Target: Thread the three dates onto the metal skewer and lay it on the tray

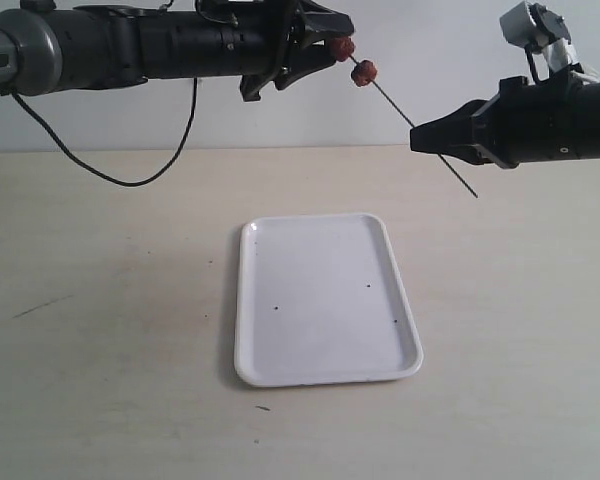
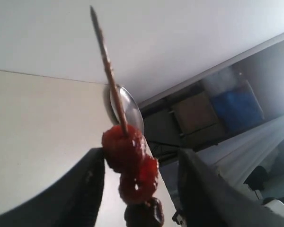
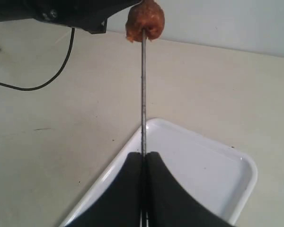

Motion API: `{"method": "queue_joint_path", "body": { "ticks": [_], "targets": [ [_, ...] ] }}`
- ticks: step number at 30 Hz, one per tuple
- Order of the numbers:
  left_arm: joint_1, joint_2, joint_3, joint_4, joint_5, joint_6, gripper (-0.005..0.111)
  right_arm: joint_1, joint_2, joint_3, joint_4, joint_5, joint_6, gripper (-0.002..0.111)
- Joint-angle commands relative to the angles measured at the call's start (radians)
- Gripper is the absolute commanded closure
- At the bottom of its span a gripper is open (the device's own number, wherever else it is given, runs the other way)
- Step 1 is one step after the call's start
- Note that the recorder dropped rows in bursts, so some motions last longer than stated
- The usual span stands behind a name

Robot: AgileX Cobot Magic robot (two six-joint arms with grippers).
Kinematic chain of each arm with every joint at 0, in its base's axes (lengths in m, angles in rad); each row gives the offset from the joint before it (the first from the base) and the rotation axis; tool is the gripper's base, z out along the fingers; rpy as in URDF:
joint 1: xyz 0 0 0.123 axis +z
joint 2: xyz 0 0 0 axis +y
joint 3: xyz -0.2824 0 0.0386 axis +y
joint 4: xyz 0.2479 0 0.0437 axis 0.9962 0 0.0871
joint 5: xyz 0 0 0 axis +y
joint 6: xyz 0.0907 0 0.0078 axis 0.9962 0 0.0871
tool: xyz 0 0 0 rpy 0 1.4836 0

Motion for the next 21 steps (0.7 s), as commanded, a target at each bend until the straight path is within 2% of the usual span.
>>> {"method": "queue_joint_path", "body": {
  "ticks": [1, 11, 21],
  "targets": [
    [-0.006, -0.006, -0.003, 0.002, 0.02, 0.035, 0.058, -0.001, -0.002, 0.0, 0.019, -0.001, -0.011, 0.108],
    [-0.006, -0.006, -0.003, 0.0, 0.03, 0.061, 0.058, -0.001, -0.002, 0.0, 0.019, 0.0, -0.015, 0.108],
    [-0.006, -0.006, -0.003, 0.002, 0.098, 0.105, 0.058, -0.001, -0.002, 0.0, 0.035, 0.0, -0.028, 0.108]
  ]
}}
